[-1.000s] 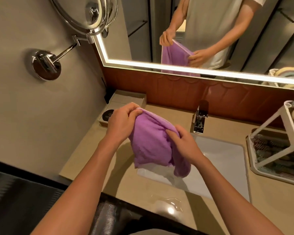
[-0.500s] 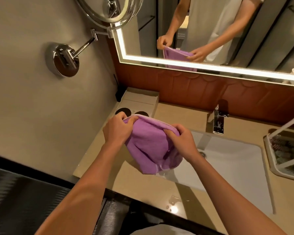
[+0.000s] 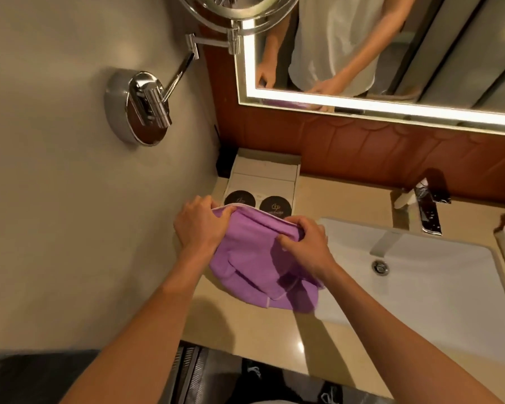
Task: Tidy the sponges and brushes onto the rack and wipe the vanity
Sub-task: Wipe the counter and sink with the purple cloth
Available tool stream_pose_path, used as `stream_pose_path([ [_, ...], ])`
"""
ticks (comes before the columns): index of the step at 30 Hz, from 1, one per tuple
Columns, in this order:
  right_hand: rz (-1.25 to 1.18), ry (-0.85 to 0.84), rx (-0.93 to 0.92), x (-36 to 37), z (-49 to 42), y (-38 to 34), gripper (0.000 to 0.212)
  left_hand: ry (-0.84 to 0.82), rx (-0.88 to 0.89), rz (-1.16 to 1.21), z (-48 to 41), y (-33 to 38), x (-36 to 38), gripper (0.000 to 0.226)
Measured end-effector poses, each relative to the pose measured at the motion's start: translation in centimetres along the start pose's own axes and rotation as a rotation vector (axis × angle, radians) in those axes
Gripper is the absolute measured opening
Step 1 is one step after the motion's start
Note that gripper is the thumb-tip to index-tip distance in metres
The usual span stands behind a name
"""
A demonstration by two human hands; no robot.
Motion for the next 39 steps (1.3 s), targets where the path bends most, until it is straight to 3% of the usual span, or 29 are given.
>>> stream_pose_path([
  [5, 0.162, 0.085, 0.009, 3.3, -1.1, 0.9, 0.042, -0.025, 0.077, -0.139, -0.5, -3.0, 3.9, 0.038],
  [9, 0.255, 0.143, 0.033, 5.0, -0.5, 2.7, 0.030, -0.105, 0.089, -0.217, 0.6, -4.0, 6.3, 0.035],
  [12, 0.336, 0.072, 0.058, 6.8, 0.5, 5.0, 0.025, -0.214, 0.127, -0.138, 2.2, -3.7, 7.9, 0.023],
  [16, 0.489, -0.052, 0.062, 9.3, 1.7, 8.1, 0.053, -0.458, 0.176, 0.056, 6.6, -2.7, 10.4, 0.014],
  [24, 0.677, -0.199, -0.038, 9.9, 2.2, 9.1, 0.119, -0.806, 0.160, -0.017, 9.8, -4.0, 13.6, 0.071],
  [32, 0.726, -0.192, -0.123, 9.0, 1.4, 11.4, 0.122, -0.785, 0.265, -0.110, 9.5, -4.0, 15.0, 0.082],
  [39, 0.710, -0.201, -0.179, 9.4, 0.7, 13.5, 0.124, -0.668, 0.340, -0.106, 11.3, -5.9, 16.1, 0.090],
])
Point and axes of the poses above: each hand's wrist, its own z-axis away from the middle knuckle, its own x-axis out of the palm, y = z × x, the point moved 2 cm from there along -z, towards the middle knuckle, and after that the axes turned 15 degrees about y, right-handed, at the moved point
